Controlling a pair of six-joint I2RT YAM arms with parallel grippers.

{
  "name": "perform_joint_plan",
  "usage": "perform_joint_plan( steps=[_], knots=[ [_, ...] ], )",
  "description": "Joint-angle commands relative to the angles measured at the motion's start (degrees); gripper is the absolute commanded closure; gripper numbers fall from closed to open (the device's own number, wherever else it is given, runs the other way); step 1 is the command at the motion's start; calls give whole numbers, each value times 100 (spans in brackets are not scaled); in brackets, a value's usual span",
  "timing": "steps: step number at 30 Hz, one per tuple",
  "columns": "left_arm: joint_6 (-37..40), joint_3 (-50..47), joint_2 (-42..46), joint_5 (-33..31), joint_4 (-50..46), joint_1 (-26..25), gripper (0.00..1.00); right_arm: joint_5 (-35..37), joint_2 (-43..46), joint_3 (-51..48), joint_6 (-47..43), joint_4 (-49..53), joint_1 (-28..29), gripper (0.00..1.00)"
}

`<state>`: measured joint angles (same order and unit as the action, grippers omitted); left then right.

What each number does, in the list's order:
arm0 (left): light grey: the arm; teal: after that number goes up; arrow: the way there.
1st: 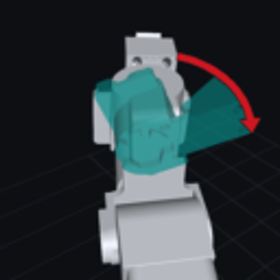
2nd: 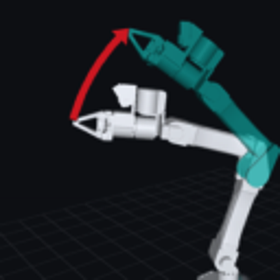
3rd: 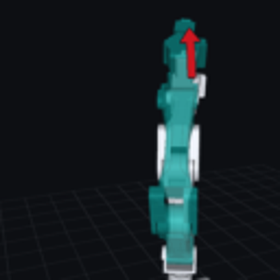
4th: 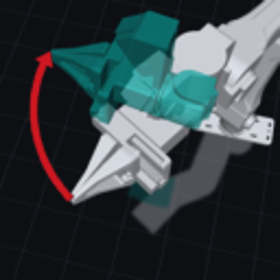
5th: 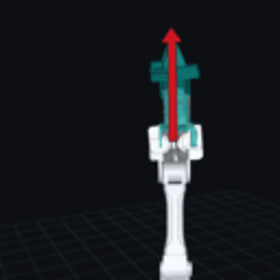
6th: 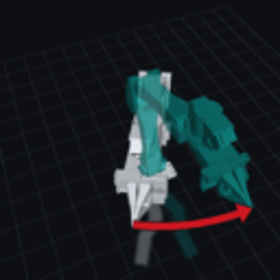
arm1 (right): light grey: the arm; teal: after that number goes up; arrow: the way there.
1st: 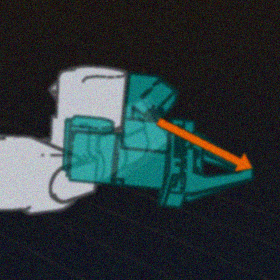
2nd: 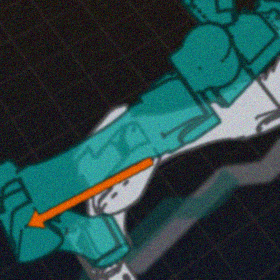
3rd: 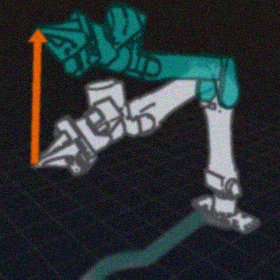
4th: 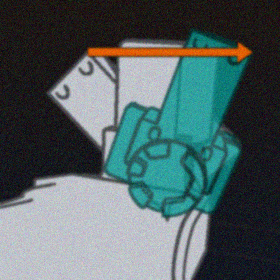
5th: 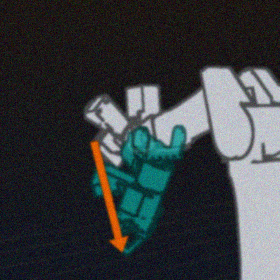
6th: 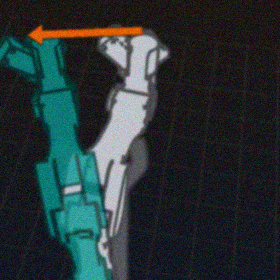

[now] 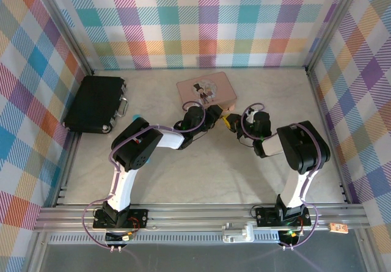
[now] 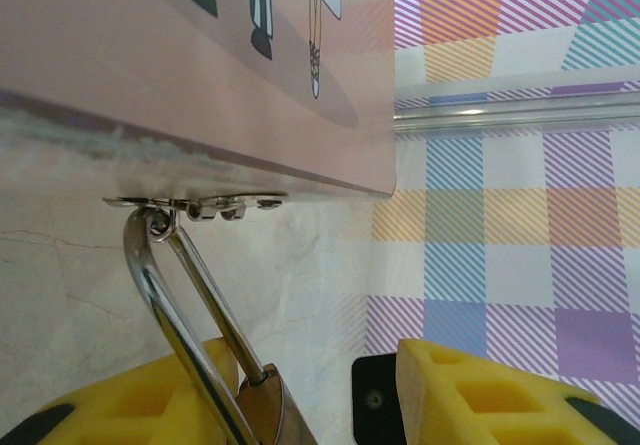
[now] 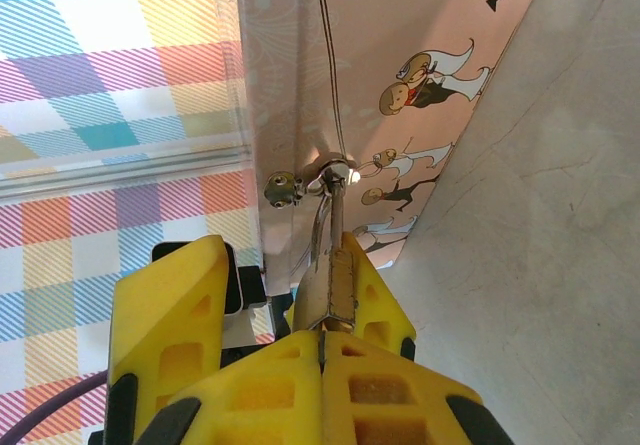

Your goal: Unlock a padlock with a key

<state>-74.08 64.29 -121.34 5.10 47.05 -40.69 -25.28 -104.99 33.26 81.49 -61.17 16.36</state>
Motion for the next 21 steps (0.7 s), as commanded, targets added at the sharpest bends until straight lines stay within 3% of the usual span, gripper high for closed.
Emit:
perform_joint_plan(
  steps=[1, 5, 10, 12, 16, 21],
  knots=[
    [-994, -90, -160, 483, -534, -53, 56, -12, 134, 54, -323, 518, 61, 100],
    [-988, -1, -205, 508, -516, -53, 64, -27, 132, 75, -331, 520, 58, 100],
    [-1011, 62, -296, 518, -464, -56, 89, -23, 153, 99, -373, 616, 60, 100],
    [-1016, 68, -328, 518, -427, -61, 95, -32, 180, 98, -388, 645, 60, 100],
    [-1045, 59, -382, 519, -363, -54, 100, -75, 250, 118, -462, 800, 61, 100],
    [-1079, 75, -426, 531, -306, -55, 100, -34, 402, 135, -582, 1043, 66, 91]
  ],
)
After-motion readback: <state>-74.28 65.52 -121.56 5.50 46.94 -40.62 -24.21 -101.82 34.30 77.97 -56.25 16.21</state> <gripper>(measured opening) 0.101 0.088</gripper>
